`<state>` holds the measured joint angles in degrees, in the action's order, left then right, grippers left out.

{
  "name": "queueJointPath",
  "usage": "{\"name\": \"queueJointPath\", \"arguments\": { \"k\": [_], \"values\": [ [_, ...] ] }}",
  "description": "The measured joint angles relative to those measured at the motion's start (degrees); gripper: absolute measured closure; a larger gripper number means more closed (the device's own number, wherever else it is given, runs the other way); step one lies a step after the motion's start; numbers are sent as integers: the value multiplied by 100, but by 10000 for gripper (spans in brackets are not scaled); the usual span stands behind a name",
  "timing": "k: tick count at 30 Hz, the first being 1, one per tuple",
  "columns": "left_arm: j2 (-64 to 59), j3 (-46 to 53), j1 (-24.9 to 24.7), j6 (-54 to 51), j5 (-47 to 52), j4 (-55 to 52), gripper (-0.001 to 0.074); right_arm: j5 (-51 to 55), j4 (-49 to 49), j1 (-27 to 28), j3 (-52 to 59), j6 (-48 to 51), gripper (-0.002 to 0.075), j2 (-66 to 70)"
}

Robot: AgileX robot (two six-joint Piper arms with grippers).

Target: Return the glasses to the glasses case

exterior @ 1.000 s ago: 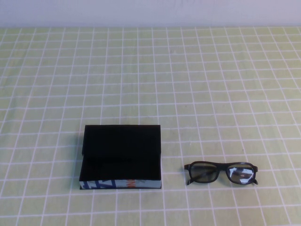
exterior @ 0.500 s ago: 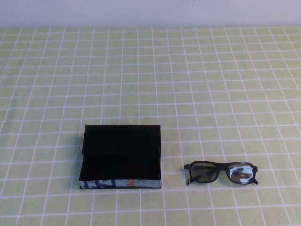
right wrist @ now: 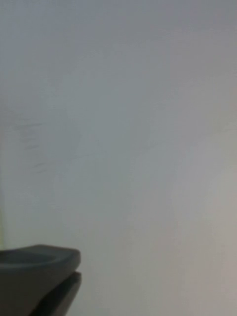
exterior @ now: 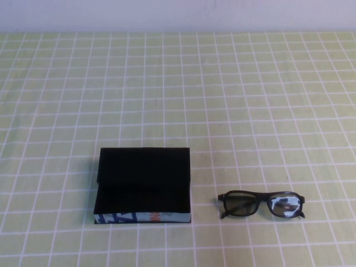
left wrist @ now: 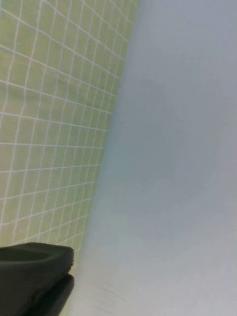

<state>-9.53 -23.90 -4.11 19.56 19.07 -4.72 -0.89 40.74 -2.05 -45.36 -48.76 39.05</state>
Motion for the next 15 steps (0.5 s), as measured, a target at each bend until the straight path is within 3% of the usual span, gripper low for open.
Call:
{"name": "queueJointPath", "arguments": {
  "k": [8,15],
  "values": [
    [-161,51,0,0,-106,-88,737,1232,57,-39,0,408,743,1019],
    [-482,55,0,4,-163,-97,736,3281,-742,-153,-328,3565,743,2379]
  ]
}}
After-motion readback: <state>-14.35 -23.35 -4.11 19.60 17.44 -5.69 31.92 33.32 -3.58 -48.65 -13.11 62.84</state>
